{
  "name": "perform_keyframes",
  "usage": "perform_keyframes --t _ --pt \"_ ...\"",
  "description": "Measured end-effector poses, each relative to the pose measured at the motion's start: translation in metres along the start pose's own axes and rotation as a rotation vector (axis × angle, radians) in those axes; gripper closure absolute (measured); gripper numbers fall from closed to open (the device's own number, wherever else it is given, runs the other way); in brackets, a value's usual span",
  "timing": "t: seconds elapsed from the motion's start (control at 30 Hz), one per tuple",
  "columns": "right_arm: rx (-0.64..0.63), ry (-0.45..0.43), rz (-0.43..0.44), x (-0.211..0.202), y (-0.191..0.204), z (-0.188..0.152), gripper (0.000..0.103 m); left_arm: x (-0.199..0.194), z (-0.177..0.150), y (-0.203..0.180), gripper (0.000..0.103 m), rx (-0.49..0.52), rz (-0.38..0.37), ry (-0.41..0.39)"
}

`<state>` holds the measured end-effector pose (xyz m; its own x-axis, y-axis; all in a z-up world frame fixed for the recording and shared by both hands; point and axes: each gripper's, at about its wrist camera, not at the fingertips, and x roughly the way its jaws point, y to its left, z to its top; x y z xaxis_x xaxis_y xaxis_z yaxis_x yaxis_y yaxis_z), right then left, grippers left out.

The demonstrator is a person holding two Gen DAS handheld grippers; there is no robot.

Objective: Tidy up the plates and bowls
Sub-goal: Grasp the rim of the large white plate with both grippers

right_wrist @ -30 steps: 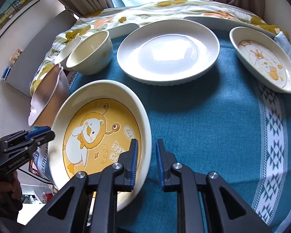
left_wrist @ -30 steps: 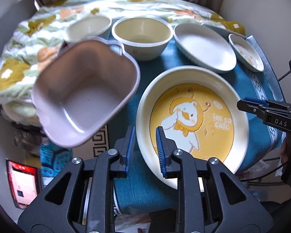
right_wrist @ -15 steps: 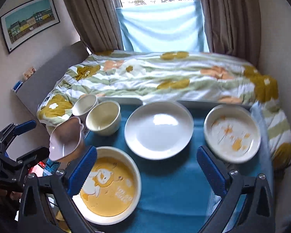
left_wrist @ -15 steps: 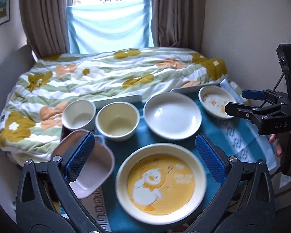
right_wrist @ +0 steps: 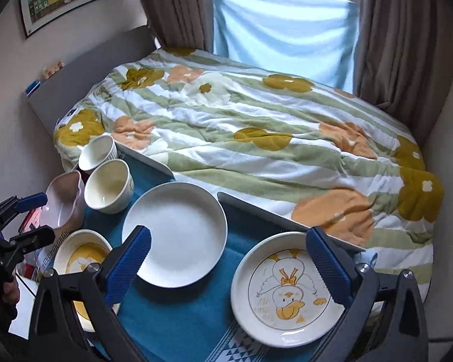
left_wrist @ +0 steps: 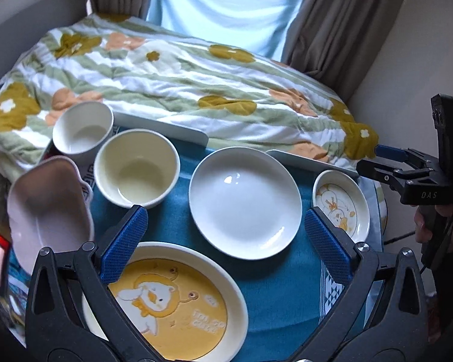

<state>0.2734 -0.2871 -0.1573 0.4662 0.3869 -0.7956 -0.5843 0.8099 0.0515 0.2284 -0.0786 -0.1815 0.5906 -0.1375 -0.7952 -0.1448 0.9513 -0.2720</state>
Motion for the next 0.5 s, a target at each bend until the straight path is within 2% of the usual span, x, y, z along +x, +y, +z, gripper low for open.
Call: perform_keyframes --t 0.1,0.17,0.23,0.3,0.37,0.5 --pt "-0.045 0.074 0.092 0.041 -0.016 0.001 0.007 0.038 -0.006 0.002 0.002 -0.079 0.004 0.051" --pt "-0.062 0.121 0.147 0.069 -0.023 -0.001 0.017 0.061 -0.01 0.004 0.005 -0.119 0.024 0.09" --pt "-0.06 0.159 0.196 0.091 -0.026 -0.004 0.018 0.082 -0.013 0.007 0.009 -0.141 0.042 0.123" --pt "-0.068 0.197 0.232 0.109 -0.025 -0.006 0.023 0.098 -0.014 0.011 0.013 -0.146 0.059 0.153" --pt "-0.088 0.227 0.256 0.124 -0.023 -0.009 0.034 0.113 -0.016 0.015 0.02 -0.148 0.069 0.176" --pt "-0.124 0.268 0.283 0.145 -0.022 -0.011 0.047 0.135 -0.021 0.02 0.036 -0.151 0.074 0.236"
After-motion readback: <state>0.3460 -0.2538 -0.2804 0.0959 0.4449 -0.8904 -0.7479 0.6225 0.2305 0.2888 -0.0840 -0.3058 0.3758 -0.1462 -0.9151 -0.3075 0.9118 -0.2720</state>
